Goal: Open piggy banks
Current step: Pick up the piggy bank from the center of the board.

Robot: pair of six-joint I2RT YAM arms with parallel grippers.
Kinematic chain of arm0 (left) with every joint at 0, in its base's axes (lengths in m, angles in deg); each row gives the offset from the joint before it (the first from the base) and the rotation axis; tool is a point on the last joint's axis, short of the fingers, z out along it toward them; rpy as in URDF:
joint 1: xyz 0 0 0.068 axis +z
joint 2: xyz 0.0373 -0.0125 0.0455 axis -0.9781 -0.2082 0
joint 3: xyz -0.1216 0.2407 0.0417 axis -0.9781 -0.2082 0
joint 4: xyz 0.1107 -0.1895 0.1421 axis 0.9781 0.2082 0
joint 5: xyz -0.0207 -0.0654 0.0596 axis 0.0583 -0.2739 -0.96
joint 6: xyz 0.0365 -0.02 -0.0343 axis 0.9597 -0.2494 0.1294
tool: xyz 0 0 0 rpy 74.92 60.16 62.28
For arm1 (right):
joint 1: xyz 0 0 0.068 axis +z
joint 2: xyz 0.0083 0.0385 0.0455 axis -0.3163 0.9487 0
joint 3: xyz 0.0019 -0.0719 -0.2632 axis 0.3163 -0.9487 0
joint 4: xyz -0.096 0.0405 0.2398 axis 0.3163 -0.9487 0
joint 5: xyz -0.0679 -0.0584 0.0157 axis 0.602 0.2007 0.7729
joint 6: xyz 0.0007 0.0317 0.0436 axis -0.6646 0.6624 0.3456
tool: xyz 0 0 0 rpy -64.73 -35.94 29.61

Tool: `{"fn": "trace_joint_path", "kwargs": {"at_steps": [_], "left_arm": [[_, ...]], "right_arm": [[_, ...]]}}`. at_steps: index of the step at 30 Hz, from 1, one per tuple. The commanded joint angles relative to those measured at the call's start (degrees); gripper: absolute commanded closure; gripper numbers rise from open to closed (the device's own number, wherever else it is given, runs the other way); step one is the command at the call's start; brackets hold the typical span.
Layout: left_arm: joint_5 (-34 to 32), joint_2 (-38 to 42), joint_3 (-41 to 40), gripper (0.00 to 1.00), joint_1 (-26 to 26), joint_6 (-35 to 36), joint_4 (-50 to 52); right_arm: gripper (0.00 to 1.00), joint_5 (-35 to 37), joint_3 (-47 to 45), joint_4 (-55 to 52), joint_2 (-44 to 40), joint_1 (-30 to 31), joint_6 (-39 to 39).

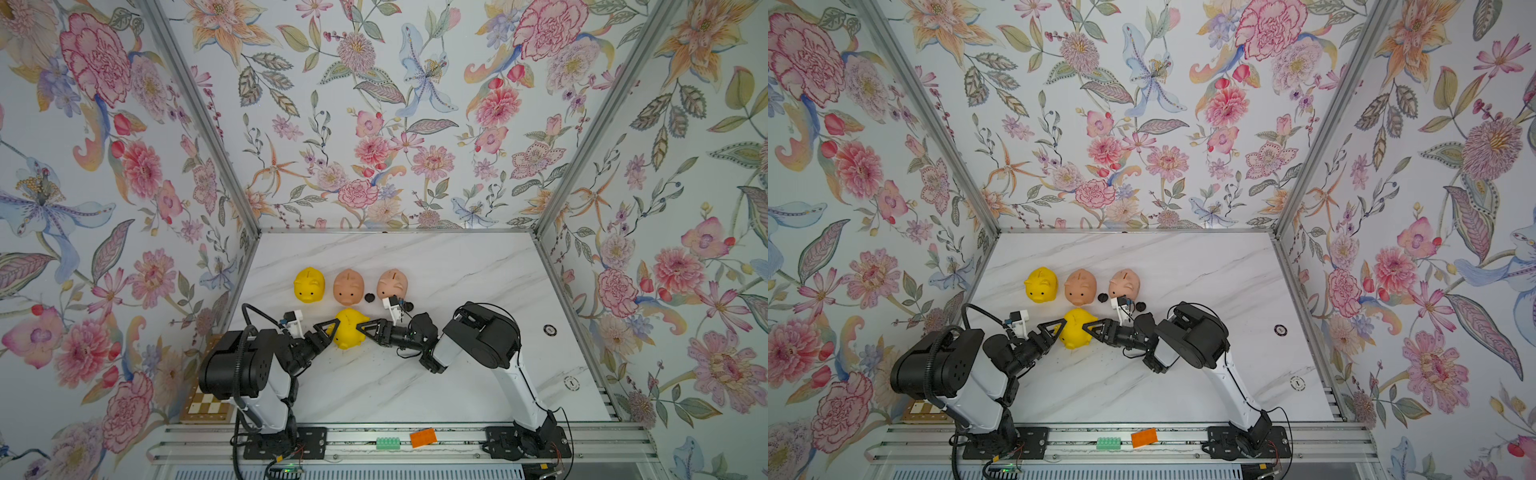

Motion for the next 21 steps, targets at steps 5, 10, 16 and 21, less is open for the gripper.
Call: {"fn": "trace_joint_path", "kwargs": {"at_steps": [5,10,16,21], "left_arm": [[0.83,4.4,-2.45,0.42,0.29,-1.16,-5.58],[0.49,9.65,-2.22,0.43,0.31,-1.67,-1.57],[-1.8,25.91,1.07,0.44,-1.84,4.83,23.04],[-17.0,49.7,12.21,0.44,-10.2,20.63,65.68]], "right_arm": [[0.19,1.27,-5.76,-2.64,-5.62,-1.68,-2.77],[0.18,1.26,-10.96,-8.62,-13.16,-2.91,-6.64],[0.16,2.85,-14.98,-27.76,-26.67,-4.89,-16.84],[0.01,11.99,-7.48,-66.6,-39.48,-5.51,-33.77]]}}
